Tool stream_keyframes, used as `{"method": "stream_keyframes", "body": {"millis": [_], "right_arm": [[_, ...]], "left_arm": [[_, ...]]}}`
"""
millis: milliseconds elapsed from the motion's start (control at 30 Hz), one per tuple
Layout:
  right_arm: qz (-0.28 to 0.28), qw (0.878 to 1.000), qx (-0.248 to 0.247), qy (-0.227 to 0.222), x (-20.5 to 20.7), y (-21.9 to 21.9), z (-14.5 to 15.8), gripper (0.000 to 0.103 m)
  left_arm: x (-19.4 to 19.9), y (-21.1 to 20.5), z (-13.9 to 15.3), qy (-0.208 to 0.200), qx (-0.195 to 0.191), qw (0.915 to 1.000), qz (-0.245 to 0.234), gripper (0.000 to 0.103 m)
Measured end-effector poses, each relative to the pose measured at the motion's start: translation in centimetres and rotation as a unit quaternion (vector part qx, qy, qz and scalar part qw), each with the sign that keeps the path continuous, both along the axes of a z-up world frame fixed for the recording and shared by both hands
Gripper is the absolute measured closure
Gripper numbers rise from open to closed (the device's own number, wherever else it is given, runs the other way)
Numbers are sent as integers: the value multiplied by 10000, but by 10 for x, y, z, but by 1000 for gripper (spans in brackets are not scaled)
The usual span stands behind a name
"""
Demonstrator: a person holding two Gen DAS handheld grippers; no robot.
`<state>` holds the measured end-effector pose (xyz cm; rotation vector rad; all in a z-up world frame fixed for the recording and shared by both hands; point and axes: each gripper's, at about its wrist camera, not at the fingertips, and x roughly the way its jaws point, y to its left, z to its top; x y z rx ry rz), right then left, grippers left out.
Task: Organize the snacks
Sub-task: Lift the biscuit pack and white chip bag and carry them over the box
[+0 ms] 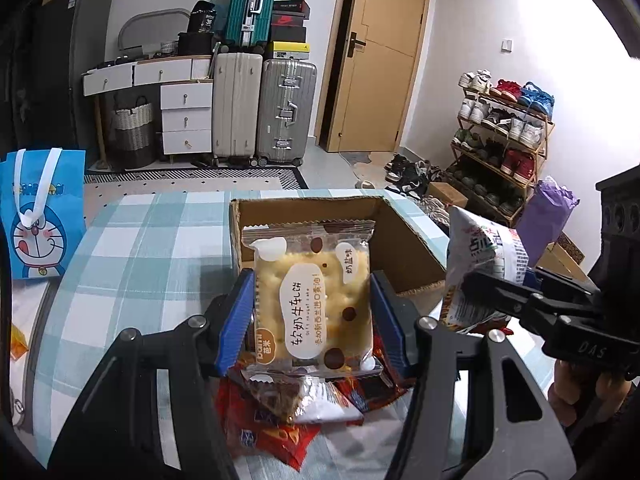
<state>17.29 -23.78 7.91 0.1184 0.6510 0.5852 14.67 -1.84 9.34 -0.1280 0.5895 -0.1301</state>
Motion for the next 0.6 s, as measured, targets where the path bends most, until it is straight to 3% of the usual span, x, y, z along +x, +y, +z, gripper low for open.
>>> {"method": "stream_keyframes", "body": {"millis": [600], "right_arm": [[40, 10000, -78, 47, 52, 15, -1, 53]], "left_arm": [[47, -6, -8, 53, 125, 9998, 129, 48]]}}
